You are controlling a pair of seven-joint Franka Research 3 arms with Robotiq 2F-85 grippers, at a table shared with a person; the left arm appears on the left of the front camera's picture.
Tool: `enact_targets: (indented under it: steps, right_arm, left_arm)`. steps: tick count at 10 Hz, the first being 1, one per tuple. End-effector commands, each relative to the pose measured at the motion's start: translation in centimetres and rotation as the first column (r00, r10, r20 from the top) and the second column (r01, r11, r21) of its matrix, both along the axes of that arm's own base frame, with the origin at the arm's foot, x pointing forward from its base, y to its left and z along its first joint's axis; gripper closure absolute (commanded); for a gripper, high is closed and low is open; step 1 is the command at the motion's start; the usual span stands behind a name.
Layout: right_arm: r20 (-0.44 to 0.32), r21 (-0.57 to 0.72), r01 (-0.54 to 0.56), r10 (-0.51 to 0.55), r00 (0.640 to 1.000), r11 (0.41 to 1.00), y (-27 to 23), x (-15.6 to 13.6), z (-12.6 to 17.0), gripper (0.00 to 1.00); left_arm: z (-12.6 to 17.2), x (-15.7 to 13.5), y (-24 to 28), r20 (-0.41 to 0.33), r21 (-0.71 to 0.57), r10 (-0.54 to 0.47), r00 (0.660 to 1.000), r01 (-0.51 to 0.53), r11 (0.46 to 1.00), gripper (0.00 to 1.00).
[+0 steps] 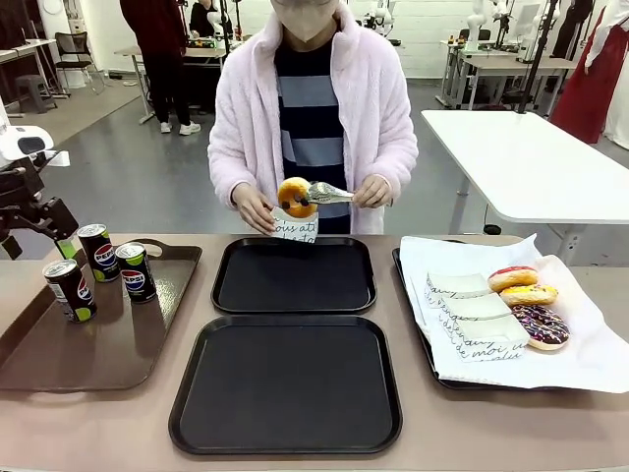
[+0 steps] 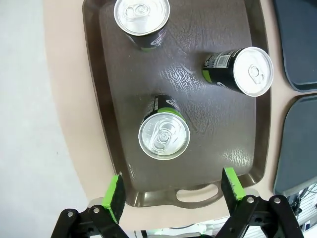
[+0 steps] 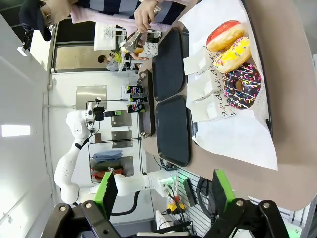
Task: Set up donuts and drinks on trays.
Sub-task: Pick up one Pepsi coke and place it on the Flat Tray.
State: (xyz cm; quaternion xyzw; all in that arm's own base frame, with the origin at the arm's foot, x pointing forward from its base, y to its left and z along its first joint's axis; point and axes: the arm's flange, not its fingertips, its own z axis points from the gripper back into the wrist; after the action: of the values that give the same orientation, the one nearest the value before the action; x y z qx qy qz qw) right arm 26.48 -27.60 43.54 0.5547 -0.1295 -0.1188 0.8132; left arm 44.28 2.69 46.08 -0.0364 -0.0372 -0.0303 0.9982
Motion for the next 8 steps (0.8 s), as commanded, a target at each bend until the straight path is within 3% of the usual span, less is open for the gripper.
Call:
enact_targets:
  steps: [1, 5, 8]
  right_arm:
    - [0.010, 0.011, 0.002, -0.002, 1.000, 1.000, -0.1, -0.1, 0.1, 0.00]
    - [0.010, 0.011, 0.002, -0.002, 1.000, 1.000, -0.1, -0.1, 0.1, 0.00]
    - [0.010, 0.011, 0.002, -0.002, 1.000, 1.000, -0.1, -0.1, 0.1, 0.00]
  left_arm:
    - [-0.1, 0.0, 0.0, -0.002, 0.000, 0.000, 1.000, 0.000, 1.000, 0.00]
    - [-3.9, 1.1, -0.3, 0.098, 0.090, 0.026, 0.995, -0.035, 0.995, 0.00]
    - [-5.4, 1.5, -0.9, 0.066, 0.097, 0.024, 0.998, -0.030, 0.995, 0.00]
